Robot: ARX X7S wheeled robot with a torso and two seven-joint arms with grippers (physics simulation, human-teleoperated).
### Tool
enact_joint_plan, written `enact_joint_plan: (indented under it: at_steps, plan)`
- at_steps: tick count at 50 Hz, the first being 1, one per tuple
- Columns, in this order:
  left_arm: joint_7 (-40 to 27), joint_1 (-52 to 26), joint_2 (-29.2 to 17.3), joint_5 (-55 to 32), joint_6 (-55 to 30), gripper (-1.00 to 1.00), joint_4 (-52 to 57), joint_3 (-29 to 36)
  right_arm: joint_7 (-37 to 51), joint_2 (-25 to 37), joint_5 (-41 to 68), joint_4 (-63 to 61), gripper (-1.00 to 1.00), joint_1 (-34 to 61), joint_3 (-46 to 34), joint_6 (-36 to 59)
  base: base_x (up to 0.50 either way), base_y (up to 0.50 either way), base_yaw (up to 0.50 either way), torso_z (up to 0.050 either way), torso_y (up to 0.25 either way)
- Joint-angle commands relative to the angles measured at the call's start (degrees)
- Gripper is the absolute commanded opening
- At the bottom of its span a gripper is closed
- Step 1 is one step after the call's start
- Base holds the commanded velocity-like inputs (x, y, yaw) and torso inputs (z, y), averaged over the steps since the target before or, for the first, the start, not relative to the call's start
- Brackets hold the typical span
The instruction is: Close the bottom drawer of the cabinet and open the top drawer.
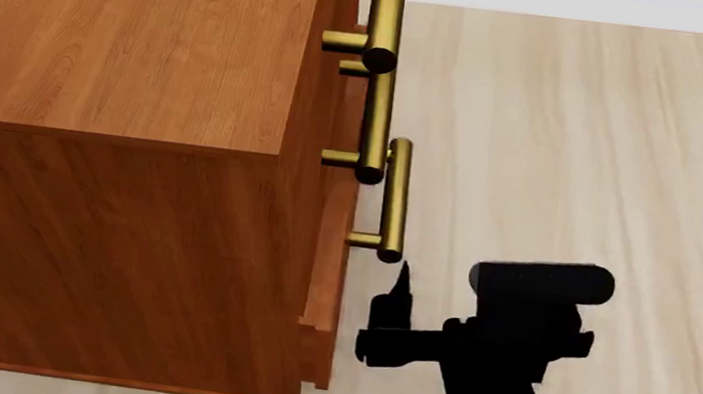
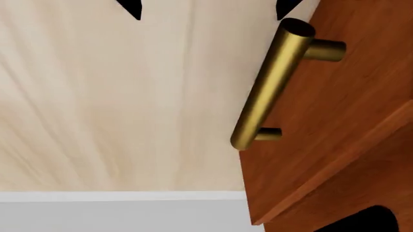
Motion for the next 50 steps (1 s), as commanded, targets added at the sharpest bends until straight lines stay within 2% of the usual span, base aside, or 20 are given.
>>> enact_joint_plan:
  at_steps: [1,16,25,38,43,50]
  plan:
    - [-0.2,0.1,-0.3,-0.4,0.0,1.0,0.2,-0.3,-1.7,-2.5,0.2,2.0,1.0,1.7,-3.1,-0.9,0.0,0.0,0.0,0.0,0.0]
    - [-0.6,-0.2,-0.8,-1.2,-0.7,1.0,0.8,-1.0,-2.9,-4.8,-0.3,5.1,1.0,3.5,-6.3,-1.7,0.0,0.0,0.0,0.0,0.0]
    - [-0.8,-0.2,-0.8,-1.4,-0.6,1.0,0.9,-0.8,-3.4,-4.7,0.5,2.6,1.0,2.9,-7.4,-0.4,0.0,0.0,0.01,0.0,0.0]
    - [-1.3,-0.5,-0.7,-1.9,-1.0,1.0,1.4,-0.5,0.6,-0.6,1.6,-8.9,1.0,-3.5,-6.2,3.7,0.0,0.0,0.0,0.0,0.0]
    - [-1.4,-0.4,-0.6,-2.0,-0.9,1.0,1.4,-0.4,5.7,0.6,4.5,-16.2,1.0,-7.1,-0.9,5.6,0.0,0.0,0.0,0.0,0.0]
    - [-1.4,-0.4,-0.5,-2.1,-0.7,1.0,1.3,-0.2,8.2,2.3,6.8,-23.9,1.0,-10.6,1.9,7.5,0.0,0.0,0.0,0.0,0.0]
